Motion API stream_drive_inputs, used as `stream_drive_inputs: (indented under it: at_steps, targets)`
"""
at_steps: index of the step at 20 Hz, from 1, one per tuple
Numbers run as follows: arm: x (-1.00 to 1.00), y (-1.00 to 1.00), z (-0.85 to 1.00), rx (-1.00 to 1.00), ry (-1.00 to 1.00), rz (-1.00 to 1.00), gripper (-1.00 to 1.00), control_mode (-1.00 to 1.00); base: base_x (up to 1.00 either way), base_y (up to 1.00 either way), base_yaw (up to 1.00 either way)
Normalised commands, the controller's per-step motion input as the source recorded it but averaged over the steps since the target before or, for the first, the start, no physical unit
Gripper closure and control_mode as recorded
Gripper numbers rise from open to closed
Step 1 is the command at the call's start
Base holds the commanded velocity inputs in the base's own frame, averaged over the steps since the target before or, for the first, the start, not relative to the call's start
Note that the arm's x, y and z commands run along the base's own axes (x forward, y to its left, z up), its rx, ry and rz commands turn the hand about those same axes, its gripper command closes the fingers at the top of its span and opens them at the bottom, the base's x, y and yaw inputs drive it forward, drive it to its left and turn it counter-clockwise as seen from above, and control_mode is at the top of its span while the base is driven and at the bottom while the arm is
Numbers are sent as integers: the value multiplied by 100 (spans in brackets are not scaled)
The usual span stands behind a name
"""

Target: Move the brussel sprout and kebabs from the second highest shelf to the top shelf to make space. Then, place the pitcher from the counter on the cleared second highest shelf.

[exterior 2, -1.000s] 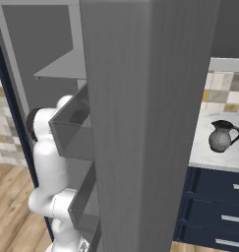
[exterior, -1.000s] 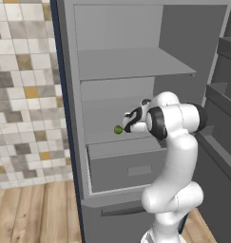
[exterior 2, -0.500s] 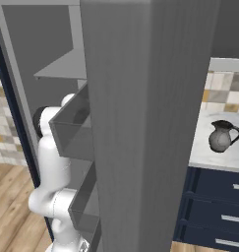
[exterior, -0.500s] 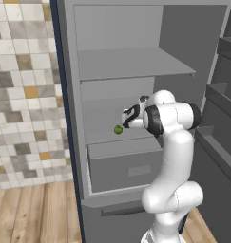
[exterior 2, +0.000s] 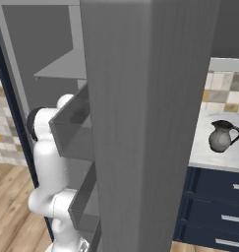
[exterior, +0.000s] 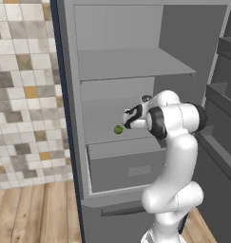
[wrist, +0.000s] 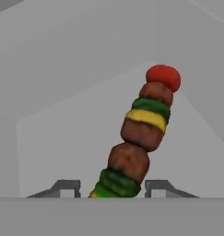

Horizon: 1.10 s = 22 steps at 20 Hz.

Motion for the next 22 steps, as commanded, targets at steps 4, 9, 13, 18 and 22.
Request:
stream_drive_inputs:
  at_steps: [4,9,13,18,22]
  targets:
    - [-100,0,55,0,-20,0,100,-100,0,0,0]
    - [-100,0,94,0,-16,2,100,-100,0,0,0]
    - [-100,0,100,0,-10,6,100,-100,0,0,0]
    - [-100,1,100,-4,-1,13,100,-100,0,0,0]
    - [-99,9,100,-4,2,16,100,-100,0,0,0]
